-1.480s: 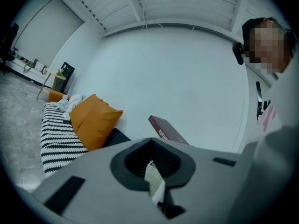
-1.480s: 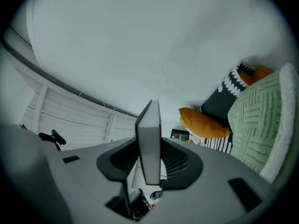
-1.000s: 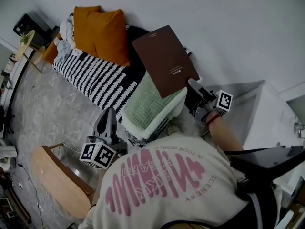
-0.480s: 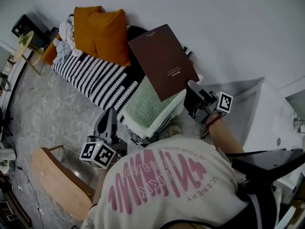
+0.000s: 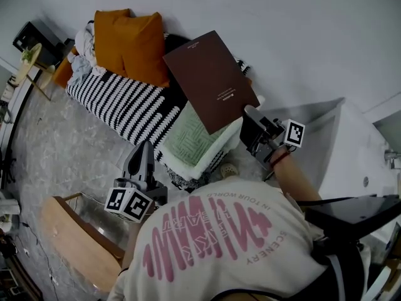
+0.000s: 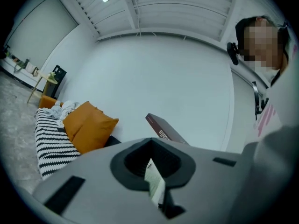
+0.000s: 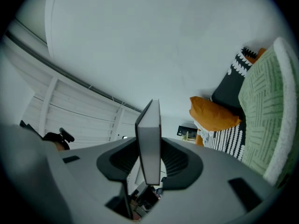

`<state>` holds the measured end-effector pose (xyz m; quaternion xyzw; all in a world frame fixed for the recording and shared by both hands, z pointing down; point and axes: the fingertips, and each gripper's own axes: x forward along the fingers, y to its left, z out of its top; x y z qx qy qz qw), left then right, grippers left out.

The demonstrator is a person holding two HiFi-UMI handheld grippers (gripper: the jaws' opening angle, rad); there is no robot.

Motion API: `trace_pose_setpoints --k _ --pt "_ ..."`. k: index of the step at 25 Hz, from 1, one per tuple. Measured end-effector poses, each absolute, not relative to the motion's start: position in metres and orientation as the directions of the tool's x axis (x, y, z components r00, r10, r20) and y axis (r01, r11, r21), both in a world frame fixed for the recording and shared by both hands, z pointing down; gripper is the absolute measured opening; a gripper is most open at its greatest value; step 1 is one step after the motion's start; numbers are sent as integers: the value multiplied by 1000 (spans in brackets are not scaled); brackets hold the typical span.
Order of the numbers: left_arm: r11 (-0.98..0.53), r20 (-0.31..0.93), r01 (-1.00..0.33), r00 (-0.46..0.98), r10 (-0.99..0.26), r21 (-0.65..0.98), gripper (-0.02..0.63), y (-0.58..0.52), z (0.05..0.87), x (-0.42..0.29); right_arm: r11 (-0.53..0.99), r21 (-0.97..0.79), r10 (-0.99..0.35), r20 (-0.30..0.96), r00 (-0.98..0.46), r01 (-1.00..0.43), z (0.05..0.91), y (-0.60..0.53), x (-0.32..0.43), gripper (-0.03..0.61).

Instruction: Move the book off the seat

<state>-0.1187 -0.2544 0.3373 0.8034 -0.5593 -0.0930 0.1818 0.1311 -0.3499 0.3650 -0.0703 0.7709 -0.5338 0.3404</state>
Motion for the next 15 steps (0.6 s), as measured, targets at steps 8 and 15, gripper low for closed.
trace_pose_setpoints --k 8,15 --pt "-244 87 -891 297 -951 383 8 -239 339 -123 396 -872 -428 -454 -781 289 360 -348 122 158" --pt "-100 101 -918 149 -984 384 8 -189 342 -169 352 -868 -304 -459 -835 349 358 -338 56 158"
